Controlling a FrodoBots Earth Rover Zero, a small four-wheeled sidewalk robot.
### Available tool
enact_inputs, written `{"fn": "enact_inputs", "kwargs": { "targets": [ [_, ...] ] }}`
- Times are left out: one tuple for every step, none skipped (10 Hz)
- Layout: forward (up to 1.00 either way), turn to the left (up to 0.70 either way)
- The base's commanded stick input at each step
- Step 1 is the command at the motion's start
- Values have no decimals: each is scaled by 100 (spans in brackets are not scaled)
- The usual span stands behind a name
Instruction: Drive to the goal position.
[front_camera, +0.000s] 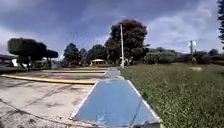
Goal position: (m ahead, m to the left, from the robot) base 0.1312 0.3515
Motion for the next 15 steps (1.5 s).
{"fn": "enact_inputs", "kwargs": {
  "targets": [
    [70,0],
    [70,0],
    [70,0],
    [70,0],
    [70,0],
    [70,0],
    [70,0],
    [70,0],
    [70,0],
    [70,0],
    [70,0],
    [70,0],
    [70,0],
    [70,0],
    [70,0]
  ]
}}
